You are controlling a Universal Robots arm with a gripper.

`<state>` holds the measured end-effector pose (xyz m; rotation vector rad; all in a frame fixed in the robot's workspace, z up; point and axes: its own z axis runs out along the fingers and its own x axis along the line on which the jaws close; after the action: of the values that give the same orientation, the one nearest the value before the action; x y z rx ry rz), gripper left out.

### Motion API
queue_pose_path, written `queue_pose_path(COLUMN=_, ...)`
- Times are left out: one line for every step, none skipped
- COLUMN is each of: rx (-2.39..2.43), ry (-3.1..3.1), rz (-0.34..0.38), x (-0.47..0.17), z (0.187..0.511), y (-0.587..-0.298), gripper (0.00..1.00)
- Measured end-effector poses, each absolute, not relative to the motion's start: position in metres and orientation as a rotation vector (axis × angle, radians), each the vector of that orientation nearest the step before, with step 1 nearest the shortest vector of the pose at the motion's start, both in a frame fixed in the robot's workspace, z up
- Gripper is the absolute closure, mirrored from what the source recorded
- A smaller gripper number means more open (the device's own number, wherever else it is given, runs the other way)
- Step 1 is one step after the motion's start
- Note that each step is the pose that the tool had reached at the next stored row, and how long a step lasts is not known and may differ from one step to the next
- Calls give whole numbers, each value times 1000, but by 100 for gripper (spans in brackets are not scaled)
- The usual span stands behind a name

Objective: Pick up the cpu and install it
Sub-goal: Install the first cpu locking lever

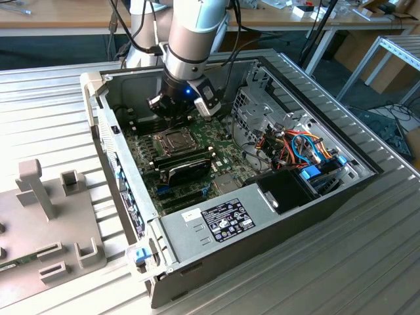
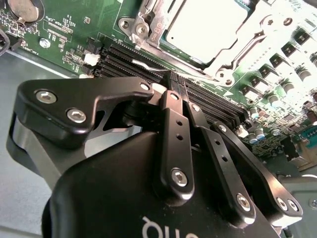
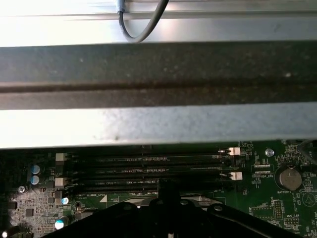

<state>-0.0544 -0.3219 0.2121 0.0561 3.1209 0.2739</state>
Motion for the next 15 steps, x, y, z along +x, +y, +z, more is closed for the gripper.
queue_pose_path(rx=56, ry=3121, rz=274, x=-54, z=212, y=-322, gripper=89)
queue_pose_path(rx=56, ry=3121, rz=274, x=-54, z=211, y=-322, gripper=89)
queue_pose_path(rx=56, ry=3121, rz=274, x=-54, z=211, y=-322, gripper=89)
queue_pose_path(rx=56, ry=3121, rz=274, x=-54, z=210, y=-322, gripper=89)
queue_pose_path(rx=56, ry=3121, rz=274, x=-54, z=210, y=-323, gripper=89)
queue_pose_path(rx=56, ry=3121, rz=274, x=-54, z=210, y=-323, gripper=89)
queue_pose_path(rx=56, ry=3121, rz=274, x=-54, z=210, y=-323, gripper=89)
queue_pose_path(rx=56, ry=3121, rz=274, x=-54, z=210, y=-323, gripper=89)
queue_pose_path(rx=56, ry=3121, rz=274, x=-54, z=209, y=-323, gripper=89)
queue_pose_path(rx=56, ry=3121, rz=274, x=-54, z=209, y=-323, gripper=89)
queue_pose_path(rx=56, ry=3121, rz=274, x=-54, z=209, y=-323, gripper=89)
queue_pose_path(rx=56, ry=3121, rz=274, x=-54, z=209, y=-323, gripper=89)
queue_pose_path(rx=56, ry=3121, rz=274, x=-53, z=208, y=-323, gripper=89)
queue_pose_path(rx=56, ry=3121, rz=274, x=-53, z=208, y=-323, gripper=89)
queue_pose_path(rx=56, ry=3121, rz=274, x=-53, z=208, y=-323, gripper=89)
